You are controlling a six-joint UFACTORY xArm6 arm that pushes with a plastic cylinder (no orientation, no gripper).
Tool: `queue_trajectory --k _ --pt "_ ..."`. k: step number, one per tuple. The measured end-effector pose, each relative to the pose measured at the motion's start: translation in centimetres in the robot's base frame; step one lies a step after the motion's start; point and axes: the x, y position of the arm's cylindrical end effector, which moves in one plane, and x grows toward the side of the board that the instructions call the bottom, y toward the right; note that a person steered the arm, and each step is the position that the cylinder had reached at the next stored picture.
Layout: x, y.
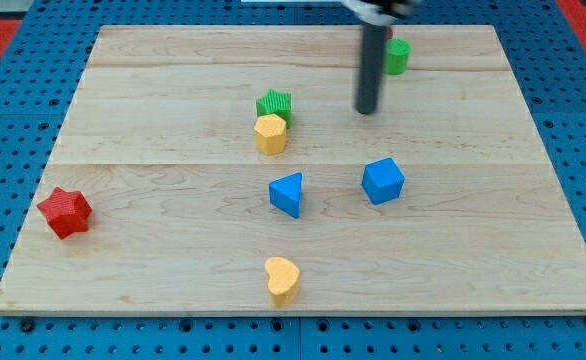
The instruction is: Put the blue cube at the center of the board
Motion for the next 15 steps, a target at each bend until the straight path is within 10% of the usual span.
queue_trajectory --k 2,15 --pt "15.4 -1.0" --pt "2.0 0.0"
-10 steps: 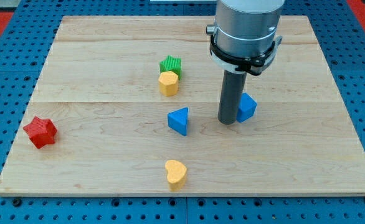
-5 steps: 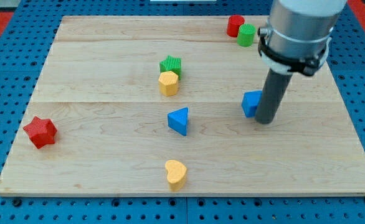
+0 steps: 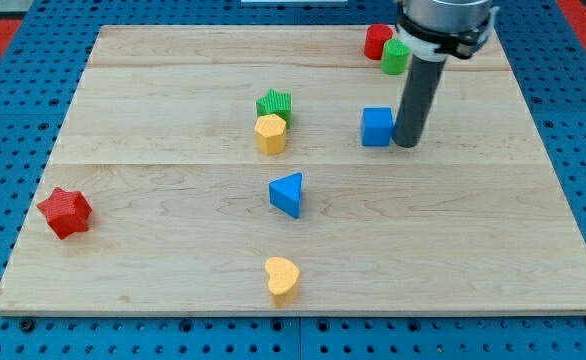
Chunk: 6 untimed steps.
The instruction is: Put the blue cube at the center of the board
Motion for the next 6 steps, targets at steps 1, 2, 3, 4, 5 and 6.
queue_trajectory --k 1,2,3,4,5,6 --pt "-2.3 -1.0" --pt "-3.5 -3.6" --pt "-3.5 -7.2" --pt "-3.5 -10.4" --pt "0.0 -1.0" --pt "10.7 1.1"
